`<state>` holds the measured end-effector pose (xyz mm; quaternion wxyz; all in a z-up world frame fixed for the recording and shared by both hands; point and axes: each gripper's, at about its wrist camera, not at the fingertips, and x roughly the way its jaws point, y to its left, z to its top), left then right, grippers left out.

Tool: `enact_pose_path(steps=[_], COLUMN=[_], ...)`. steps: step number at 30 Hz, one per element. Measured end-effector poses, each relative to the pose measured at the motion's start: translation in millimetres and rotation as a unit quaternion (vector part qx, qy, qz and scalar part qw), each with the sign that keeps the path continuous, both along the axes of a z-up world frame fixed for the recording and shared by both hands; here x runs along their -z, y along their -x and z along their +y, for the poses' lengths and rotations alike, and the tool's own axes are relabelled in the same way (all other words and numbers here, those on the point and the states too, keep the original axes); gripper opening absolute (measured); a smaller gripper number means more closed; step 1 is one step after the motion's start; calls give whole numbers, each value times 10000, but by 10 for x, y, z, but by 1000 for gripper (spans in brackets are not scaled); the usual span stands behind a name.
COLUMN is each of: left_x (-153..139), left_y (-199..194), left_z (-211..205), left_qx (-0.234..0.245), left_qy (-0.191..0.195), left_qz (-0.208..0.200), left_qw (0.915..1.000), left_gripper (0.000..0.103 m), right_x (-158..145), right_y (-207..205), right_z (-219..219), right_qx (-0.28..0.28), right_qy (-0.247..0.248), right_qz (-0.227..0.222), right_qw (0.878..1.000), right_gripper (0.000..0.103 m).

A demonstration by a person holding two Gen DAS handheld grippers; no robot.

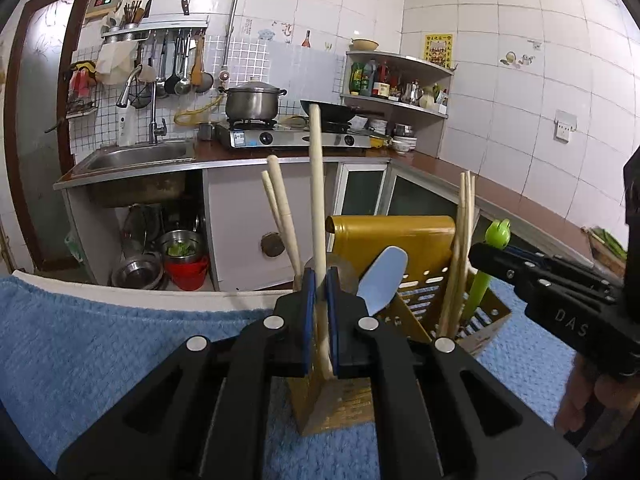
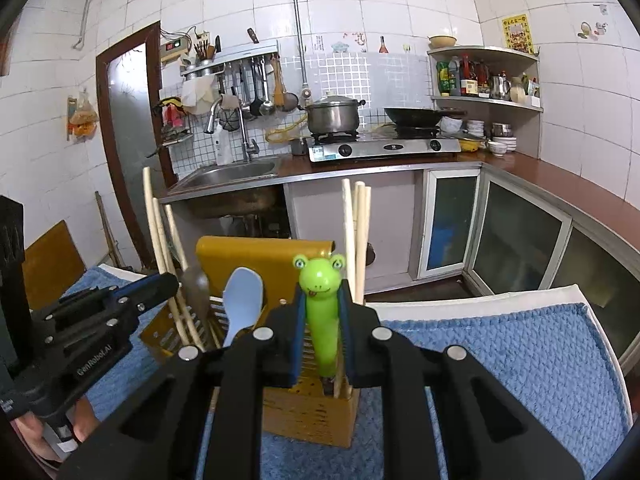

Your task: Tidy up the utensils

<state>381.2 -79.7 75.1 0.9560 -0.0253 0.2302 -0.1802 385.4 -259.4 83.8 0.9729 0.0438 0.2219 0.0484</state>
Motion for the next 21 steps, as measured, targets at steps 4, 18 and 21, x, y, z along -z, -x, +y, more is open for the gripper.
enact_pose_path(steps=[4, 18, 21], left_x=[-149, -384, -314], left_y=[171, 1384, 1654], left_z=[130, 738, 819], left_qx=[-56, -889, -1020], left_qy=[38, -117, -102], left_qz=[-28, -588, -523], left_qw=[10000, 9942, 9934], left_gripper=[35, 98, 98], right_x=[-57, -357, -278], right_y=[71, 1211, 1503], right_z=[-63, 81, 159], right_qx=[32, 448, 483], right_qy=[-305, -34, 7], right_qz=[1, -749, -911], right_qw=[9995, 9962, 9947], right_gripper=[39, 84, 89])
